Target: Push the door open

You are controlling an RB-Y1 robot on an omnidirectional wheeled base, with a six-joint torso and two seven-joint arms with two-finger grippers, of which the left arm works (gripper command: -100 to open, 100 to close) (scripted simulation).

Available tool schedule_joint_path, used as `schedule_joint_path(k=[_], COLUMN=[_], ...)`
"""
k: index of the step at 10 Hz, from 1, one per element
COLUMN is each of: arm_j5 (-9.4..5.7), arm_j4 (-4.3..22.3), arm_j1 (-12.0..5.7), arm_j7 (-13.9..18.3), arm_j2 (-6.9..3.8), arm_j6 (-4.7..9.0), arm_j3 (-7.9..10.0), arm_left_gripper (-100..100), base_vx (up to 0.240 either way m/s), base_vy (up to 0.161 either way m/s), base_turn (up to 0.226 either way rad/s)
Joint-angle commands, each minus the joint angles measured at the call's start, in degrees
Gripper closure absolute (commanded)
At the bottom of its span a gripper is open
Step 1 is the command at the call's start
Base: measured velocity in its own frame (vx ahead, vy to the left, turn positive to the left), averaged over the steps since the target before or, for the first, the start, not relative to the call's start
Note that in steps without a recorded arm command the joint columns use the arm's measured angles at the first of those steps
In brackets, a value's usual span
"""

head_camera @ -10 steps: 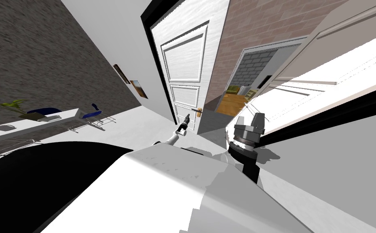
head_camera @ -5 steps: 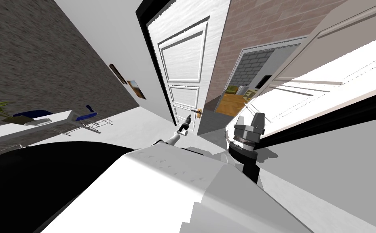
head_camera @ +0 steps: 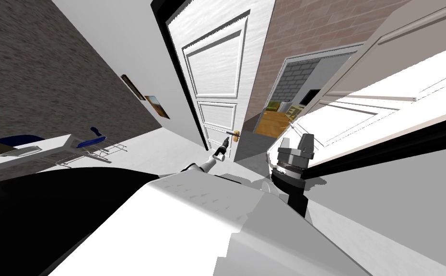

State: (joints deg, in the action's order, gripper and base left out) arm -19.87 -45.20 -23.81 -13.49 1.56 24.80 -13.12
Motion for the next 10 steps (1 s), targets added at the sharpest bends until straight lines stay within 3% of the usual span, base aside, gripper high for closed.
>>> schedule_joint_path(k=[1, 2, 3, 4, 7, 10], arm_j5=[-0.30, -0.44, -0.34, -0.37, -0.41, -0.45], arm_j4=[1.81, 2.72, 2.03, 2.26, 2.52, 2.79], arm_j1=[-1.16, -1.70, -1.28, -1.43, -1.61, -1.81], arm_j7=[-0.01, -0.07, -0.09, -0.03, 0.02, 0.08], arm_j2=[0.48, 0.87, 0.64, -1.16, -2.81, -1.90], arm_j6=[0.03, 0.05, 0.00, 0.00, -0.03, -0.07], arm_j3=[-0.22, -0.34, -0.27, -0.13, 0.24, 0.63], arm_left_gripper=[-100, -100, -100, -100, -100, -100], base_vx=[0.102, 0.073, 0.030, 0.084, 0.186, 0.205], base_vy=[0.064, 0.044, 0.016, -0.017, -0.061, -0.041], base_turn=[-0.030, -0.029, -0.007, -0.020, -0.021, -0.021])
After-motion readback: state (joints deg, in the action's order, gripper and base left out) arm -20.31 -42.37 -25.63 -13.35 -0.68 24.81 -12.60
